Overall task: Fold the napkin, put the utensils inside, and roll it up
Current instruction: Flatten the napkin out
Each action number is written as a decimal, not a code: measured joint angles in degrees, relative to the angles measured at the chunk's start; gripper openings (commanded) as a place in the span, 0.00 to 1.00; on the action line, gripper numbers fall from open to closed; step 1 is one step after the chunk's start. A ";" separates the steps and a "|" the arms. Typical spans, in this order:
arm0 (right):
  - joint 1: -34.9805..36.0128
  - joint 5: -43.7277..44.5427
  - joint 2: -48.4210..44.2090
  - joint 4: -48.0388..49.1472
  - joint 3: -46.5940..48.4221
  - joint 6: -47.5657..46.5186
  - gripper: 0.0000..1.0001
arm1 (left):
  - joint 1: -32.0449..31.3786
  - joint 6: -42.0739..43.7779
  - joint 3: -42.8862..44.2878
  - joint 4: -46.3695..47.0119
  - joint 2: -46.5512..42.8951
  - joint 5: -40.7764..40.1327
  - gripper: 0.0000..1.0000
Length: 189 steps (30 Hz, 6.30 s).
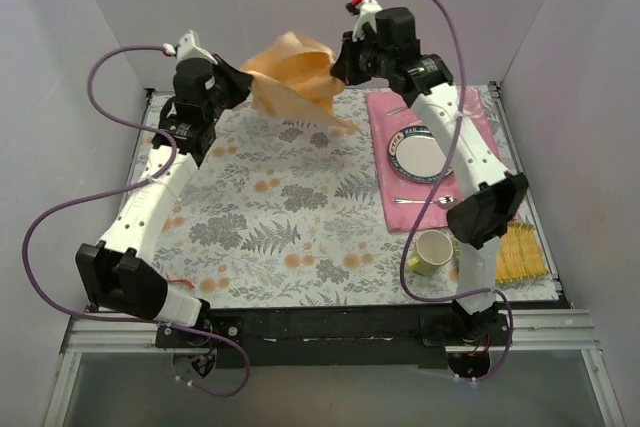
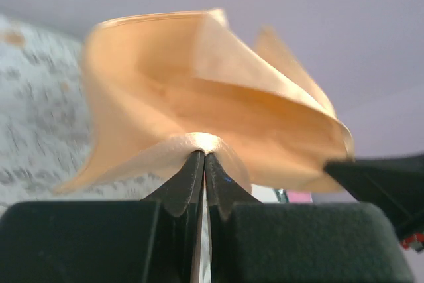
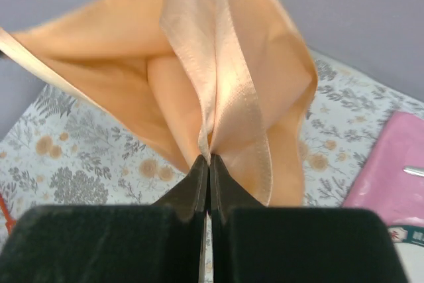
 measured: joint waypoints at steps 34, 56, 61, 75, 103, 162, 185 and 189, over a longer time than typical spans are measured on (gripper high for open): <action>-1.60 -11.67 -41.38 5.25 -45.33 1.97 0.01 | 6.43 8.13 -1.64 -21.11 -26.77 -23.58 0.00; 8.44 11.15 -21.79 -3.26 -53.96 0.57 0.78 | 7.78 12.55 -12.11 -18.18 -12.79 -6.08 0.77; 15.19 6.60 -23.58 3.78 -54.80 2.73 0.73 | 7.76 10.99 -8.87 -10.19 -5.18 11.21 0.63; 13.44 5.27 -12.81 11.61 -56.98 7.10 0.33 | 6.75 2.05 -12.11 -2.89 16.76 18.32 0.32; 9.81 6.64 1.14 11.98 -46.97 5.68 0.39 | 5.88 -0.61 30.49 -10.69 53.83 5.11 0.73; 12.63 28.98 -27.76 -3.69 -73.90 43.06 0.58 | 12.13 -9.22 -31.08 -18.45 7.93 -21.40 0.00; 15.89 32.28 -19.15 -1.90 -72.96 47.52 0.51 | 12.15 -7.34 -33.44 -19.32 0.70 -18.67 0.00; 15.96 33.38 -19.54 -2.16 -72.89 46.93 0.55 | 12.15 -6.86 -33.75 -19.28 0.09 -18.69 0.00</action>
